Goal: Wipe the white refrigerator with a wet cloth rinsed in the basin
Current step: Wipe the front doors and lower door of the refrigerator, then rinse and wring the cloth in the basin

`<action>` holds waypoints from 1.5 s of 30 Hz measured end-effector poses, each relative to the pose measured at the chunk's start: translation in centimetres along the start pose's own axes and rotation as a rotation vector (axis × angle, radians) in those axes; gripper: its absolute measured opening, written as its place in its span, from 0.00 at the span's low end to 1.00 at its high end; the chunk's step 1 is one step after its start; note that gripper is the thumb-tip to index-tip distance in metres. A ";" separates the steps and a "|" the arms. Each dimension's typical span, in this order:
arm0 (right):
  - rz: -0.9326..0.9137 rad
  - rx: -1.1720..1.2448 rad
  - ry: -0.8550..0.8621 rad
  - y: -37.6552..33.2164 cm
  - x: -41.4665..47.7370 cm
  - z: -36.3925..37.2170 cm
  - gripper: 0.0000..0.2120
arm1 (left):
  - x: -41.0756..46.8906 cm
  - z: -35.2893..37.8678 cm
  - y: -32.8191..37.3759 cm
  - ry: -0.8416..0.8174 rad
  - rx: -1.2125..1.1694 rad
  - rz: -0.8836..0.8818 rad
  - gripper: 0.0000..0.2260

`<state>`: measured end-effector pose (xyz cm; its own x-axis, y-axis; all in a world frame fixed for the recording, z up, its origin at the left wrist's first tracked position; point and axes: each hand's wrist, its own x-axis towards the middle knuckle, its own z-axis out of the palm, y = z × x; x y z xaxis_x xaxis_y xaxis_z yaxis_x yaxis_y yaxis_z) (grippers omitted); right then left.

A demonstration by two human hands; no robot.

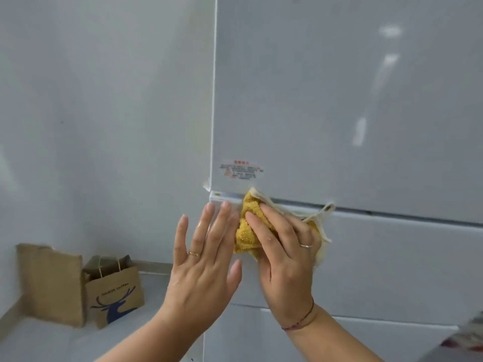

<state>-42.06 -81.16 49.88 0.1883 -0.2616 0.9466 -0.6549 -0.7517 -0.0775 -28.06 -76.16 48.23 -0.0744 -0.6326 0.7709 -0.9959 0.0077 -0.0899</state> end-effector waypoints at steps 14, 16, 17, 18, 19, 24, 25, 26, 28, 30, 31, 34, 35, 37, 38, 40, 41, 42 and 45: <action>0.409 0.739 -0.827 -27.2 8.9 1.0 0.14 | -5.5 -24.3 -15.6 -0.402 -0.915 -1.194 0.15; 0.353 0.843 -0.916 -32.0 7.9 1.3 0.13 | -9.4 -27.7 -17.5 -0.353 -0.817 -1.333 0.10; 0.301 0.901 -0.976 -35.1 7.1 1.1 0.12 | -12.2 -29.7 -18.6 -0.334 -0.751 -1.408 0.08; 0.242 0.925 -1.017 -36.8 6.7 1.1 0.12 | -13.9 -30.7 -19.3 -0.313 -0.728 -1.462 0.07; 0.168 0.960 -1.070 -40.1 5.6 0.8 0.11 | -16.9 -32.8 -20.1 -0.279 -0.675 -1.540 0.05; -0.040 1.098 -1.257 -52.0 0.9 -1.6 0.11 | -27.1 -40.9 -21.6 -0.103 -0.526 -1.764 0.05; -0.036 1.115 -1.265 -52.6 0.6 -1.6 0.11 | -27.5 -41.3 -21.7 -0.089 -0.519 -1.775 0.04; -0.061 1.149 -1.296 -55.0 -0.5 -2.3 0.10 | -29.4 -43.0 -21.6 -0.050 -0.484 -1.825 0.04; -0.132 1.196 -1.347 -59.1 -2.5 -3.7 0.10 | -32.8 -45.9 -21.3 0.033 -0.446 -1.902 0.05; -0.196 1.235 -1.409 -62.6 -4.3 -4.9 0.09 | -35.8 -48.4 -21.0 0.118 -0.404 -1.974 0.06; -0.221 1.244 -1.433 -64.1 -5.0 -5.5 0.09 | -37.4 -49.3 -21.0 0.149 -0.378 -1.995 0.06; -0.302 1.288 -1.499 -69.6 -8.4 -7.3 0.09 | -42.4 -52.6 -20.7 0.256 -0.344 -2.086 0.07; -0.311 1.281 -1.524 -70.4 -9.1 -7.6 0.09 | -43.6 -53.0 -20.7 0.265 -0.330 -2.102 0.07; -0.365 1.276 -1.580 -74.2 -11.9 -8.7 0.09 | -47.8 -54.7 -21.0 0.308 -0.307 -2.160 0.06; -0.379 1.265 -1.590 -75.2 -12.6 -9.0 0.09 | -48.8 -55.3 -21.1 0.312 -0.310 -2.175 0.06; -0.400 1.260 -1.615 -77.7 -14.1 -9.4 0.08 | -51.5 -56.2 -21.8 0.340 -0.307 -2.196 0.05; -0.413 1.257 -1.626 -79.2 -15.0 -9.5 0.08 | -53.0 -56.6 -22.4 0.358 -0.302 -2.200 0.05; -0.426 1.244 -1.639 -80.9 -16.2 -9.6 0.08 | -54.6 -57.2 -22.9 0.364 -0.300 -2.216 0.04; -0.452 1.218 -1.688 -84.6 -18.6 -9.8 0.08 | -58.2 -58.2 -24.1 0.393 -0.310 -2.262 0.05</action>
<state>2.66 -6.80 41.86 0.9221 0.3703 -0.1126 0.1646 -0.6386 -0.7518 -2.74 5.60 42.22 0.8050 0.3313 -0.4922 0.5584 -0.1427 0.8172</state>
